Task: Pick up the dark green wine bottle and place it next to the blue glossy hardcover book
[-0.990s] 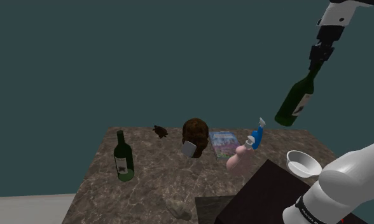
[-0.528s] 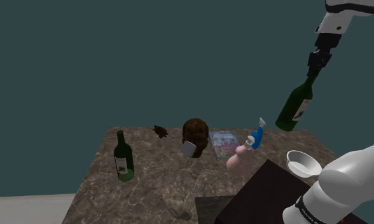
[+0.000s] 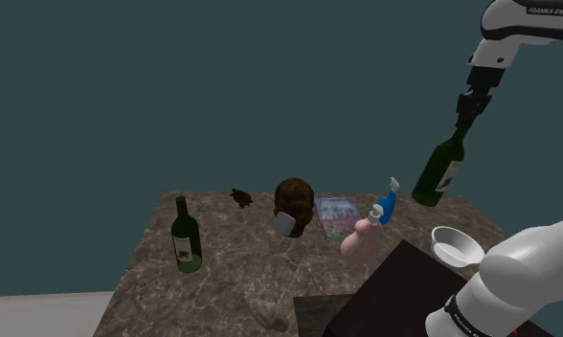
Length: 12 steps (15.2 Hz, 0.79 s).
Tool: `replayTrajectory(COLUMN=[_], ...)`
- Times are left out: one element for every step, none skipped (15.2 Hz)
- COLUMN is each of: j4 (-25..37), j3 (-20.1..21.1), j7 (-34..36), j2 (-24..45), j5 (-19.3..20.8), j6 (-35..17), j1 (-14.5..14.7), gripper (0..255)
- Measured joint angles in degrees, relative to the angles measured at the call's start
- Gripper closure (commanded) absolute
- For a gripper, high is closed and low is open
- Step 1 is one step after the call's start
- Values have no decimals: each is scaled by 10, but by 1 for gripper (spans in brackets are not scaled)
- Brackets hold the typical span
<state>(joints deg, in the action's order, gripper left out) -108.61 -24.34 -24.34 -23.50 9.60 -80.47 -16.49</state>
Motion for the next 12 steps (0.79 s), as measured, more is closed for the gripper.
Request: replayTrajectory(j4=[-11, -20, -30, -38, -48, -59, -69, -76, -86, -96, -102, -110], j3=[0, 0, 0, -1, -1, -1, -1, -2, -3, -3, -4, -5], j7=[1, 2, 3, 4, 4, 6, 7, 7, 8, 9, 9, 9], j2=[-4, -6, -9, -9, -11, -16, -18, -18, -19, -21, -21, -22], j5=[1, 2, 3, 3, 4, 6, 7, 7, 8, 8, 9, 10], j6=[-8, -14, -21, -30, -37, -43, -52, -59, -67, -76, -81, -89], j1=[-1, -1, -2, -2, -2, -3, -4, -4, -4, -5, -5, -6], gripper=[255, 255, 255, 255, 255, 255, 255, 255, 255, 255, 255, 255])
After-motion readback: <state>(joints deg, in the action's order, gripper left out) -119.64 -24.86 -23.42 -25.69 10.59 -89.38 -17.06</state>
